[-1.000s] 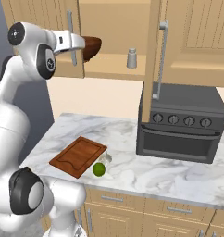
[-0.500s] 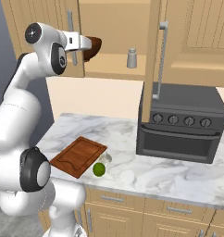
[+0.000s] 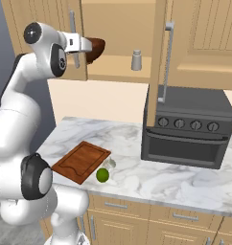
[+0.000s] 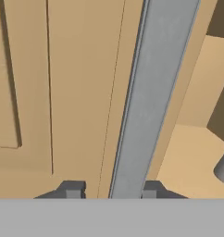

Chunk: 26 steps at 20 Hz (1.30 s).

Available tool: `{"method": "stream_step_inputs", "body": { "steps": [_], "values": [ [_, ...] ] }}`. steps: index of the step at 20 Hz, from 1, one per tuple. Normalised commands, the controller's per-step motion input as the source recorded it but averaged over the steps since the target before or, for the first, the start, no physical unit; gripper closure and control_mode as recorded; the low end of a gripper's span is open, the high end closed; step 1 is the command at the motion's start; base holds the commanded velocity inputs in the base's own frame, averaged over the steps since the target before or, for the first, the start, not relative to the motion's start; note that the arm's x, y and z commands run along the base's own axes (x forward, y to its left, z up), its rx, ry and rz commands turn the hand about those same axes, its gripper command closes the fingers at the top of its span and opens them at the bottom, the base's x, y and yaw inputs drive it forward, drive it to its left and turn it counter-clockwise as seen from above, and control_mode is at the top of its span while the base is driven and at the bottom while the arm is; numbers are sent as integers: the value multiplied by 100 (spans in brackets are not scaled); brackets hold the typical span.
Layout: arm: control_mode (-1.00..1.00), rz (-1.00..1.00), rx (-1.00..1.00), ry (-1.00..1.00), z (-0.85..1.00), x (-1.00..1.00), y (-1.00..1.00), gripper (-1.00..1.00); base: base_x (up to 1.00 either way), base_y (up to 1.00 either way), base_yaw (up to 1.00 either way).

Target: Open the cabinet. Place the bowl and condiment on the counter. Then place the lime and garlic on the cutting board.

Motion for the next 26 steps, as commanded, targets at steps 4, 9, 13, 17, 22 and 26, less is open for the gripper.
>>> {"method": "stream_step_inputs", "body": {
  "steps": [4,9,13,17,22,26],
  "values": [
    [-100,8,4,3,0,-65,96,100,0,0,0],
    [-100,16,0,0,0,-100,100,100,0,0,0],
    [-100,19,0,0,0,-100,100,100,0,0,0],
    [-100,17,0,0,0,-100,100,100,0,0,0],
    [-100,14,0,0,0,-99,100,100,0,0,0],
    [-100,10,2,0,1,-83,90,-100,0,0,0]
  ]
}}
